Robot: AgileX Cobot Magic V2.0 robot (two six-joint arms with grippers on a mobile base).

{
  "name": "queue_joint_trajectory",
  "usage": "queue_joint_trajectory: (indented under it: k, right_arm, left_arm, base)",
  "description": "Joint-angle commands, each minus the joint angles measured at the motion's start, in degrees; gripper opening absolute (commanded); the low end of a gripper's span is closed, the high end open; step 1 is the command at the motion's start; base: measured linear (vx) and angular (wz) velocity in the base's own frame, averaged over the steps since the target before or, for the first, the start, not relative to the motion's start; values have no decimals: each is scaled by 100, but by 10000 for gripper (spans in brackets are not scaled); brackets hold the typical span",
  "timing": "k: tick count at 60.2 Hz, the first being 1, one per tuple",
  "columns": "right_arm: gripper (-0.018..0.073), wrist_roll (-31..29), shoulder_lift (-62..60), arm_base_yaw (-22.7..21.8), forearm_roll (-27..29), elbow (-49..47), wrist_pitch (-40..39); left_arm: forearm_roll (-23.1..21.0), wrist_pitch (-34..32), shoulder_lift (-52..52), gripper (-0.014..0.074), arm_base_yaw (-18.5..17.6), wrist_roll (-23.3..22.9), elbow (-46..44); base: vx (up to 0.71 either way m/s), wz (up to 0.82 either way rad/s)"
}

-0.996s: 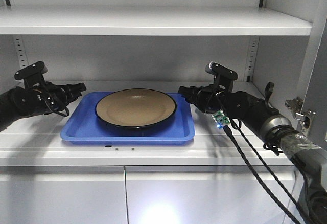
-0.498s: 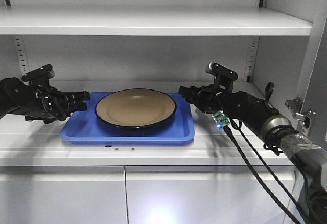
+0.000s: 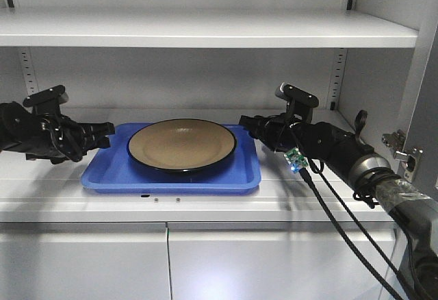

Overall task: Place disk in tray to left cabinet
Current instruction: 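Open the left gripper and withdraw it from the tray rim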

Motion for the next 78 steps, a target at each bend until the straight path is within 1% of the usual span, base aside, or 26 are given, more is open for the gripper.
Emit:
queue_joint_trajectory:
  k: [1,8,18,24,30,43,51,55,63,72,78]
  right_arm:
    - [432,-62,-472,-21,12,-208,-434]
    - [432,-62,-472,-21,12,-208,-434]
    - [432,-62,-472,-21,12,-208,-434]
    - [432,-62,-472,-21,12,-208,-434]
    - [432,-62,-472,-21,12,-208,-434]
    - [432,-62,-472,-21,12,-208,-434]
    - [432,-62,-472,-21,12,-208,-434]
    - [432,-62,-472,-21,12,-208,-434]
    - [432,-62,-472,-21,12,-208,-434]
    - [432,-62,-472,-21,12,-208,-434]
    - [432,-62,-472,-21,12,-208,-434]
  left_arm:
    - [135,-26,-567,447,5,2,-167]
    - [636,404,-696,436,5,-22,-167]
    - [809,549,-882,418,5,-22,-52]
    - [912,330,-1213,407,5,-22,387]
    - [1035,-224,-1663,402,5,-22,1121]
    - [1166,-1367,-2943,392,5,-22,3055]
    - [1510,-2054,-3780,391,5,-22,4303]
    - [1566,-2282,-4179,391,5,-22,4819]
    - [1566,-2541,-5066,391,5,-17,5803]
    - [1573,-2838,-6134,391,5,-17,7112]
    - [1764,-3056,-6830,379,5,-17,7820]
  base:
    - [0,0]
    - [0,0]
    - [0,0]
    - [0,1]
    - [0,0]
    - [0,0]
    - [0,0]
    - [0,0]
    - [0,0]
    - [0,0]
    - [0,0]
